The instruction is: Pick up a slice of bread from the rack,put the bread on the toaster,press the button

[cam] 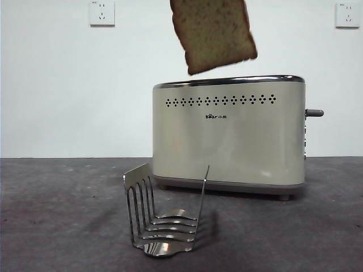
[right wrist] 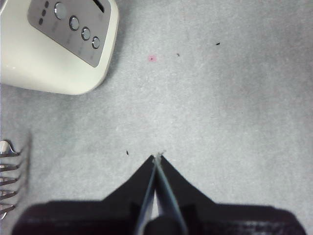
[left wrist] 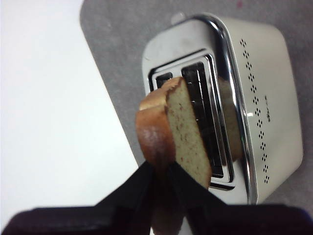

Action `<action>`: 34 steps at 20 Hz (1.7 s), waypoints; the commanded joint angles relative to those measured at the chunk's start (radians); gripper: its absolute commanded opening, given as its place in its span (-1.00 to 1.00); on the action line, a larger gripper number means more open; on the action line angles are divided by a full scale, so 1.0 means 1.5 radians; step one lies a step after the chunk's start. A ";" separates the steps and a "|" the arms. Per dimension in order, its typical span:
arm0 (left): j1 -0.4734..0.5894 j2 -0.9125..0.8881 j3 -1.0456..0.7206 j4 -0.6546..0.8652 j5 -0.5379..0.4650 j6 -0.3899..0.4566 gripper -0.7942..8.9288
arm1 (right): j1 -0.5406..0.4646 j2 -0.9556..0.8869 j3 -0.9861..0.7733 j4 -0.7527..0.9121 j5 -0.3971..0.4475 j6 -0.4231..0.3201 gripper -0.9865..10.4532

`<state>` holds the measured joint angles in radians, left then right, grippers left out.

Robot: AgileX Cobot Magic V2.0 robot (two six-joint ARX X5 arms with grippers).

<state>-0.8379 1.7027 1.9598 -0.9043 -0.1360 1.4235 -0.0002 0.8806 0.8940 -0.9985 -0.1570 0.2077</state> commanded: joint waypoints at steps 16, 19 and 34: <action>0.031 0.071 0.000 -0.004 0.046 0.032 -0.86 | 0.000 0.001 0.002 0.002 0.023 -0.007 -0.82; 0.032 0.094 0.000 0.027 0.043 0.037 -0.86 | 0.000 0.001 0.002 0.002 0.023 -0.007 -0.82; 0.032 0.179 0.000 0.086 0.061 0.008 -0.86 | 0.000 0.001 0.002 0.009 0.036 -0.007 -0.82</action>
<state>-0.7918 1.9560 1.9656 -0.7769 -0.0570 1.4548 -0.0002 0.8814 0.8940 -0.9943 -0.1047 0.2024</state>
